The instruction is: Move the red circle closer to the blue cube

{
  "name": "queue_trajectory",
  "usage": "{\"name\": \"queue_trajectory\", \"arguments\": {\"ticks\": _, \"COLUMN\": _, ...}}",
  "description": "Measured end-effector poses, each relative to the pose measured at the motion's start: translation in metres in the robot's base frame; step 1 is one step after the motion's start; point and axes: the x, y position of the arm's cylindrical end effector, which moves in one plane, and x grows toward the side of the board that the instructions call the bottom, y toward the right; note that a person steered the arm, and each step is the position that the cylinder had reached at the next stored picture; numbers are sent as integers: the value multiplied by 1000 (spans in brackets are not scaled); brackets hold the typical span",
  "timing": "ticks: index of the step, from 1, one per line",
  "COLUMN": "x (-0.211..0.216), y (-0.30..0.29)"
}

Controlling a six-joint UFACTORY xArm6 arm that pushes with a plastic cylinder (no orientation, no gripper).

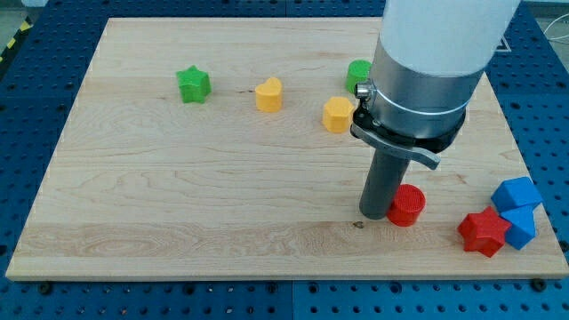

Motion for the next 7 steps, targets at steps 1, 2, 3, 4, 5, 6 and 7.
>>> {"name": "queue_trajectory", "arguments": {"ticks": 1, "x": 0, "y": 6}}
{"name": "queue_trajectory", "arguments": {"ticks": 2, "x": 0, "y": 30}}
{"name": "queue_trajectory", "arguments": {"ticks": 3, "x": 0, "y": 52}}
{"name": "queue_trajectory", "arguments": {"ticks": 4, "x": 0, "y": 66}}
{"name": "queue_trajectory", "arguments": {"ticks": 5, "x": -7, "y": 66}}
{"name": "queue_trajectory", "arguments": {"ticks": 6, "x": -9, "y": 71}}
{"name": "queue_trajectory", "arguments": {"ticks": 7, "x": -9, "y": 83}}
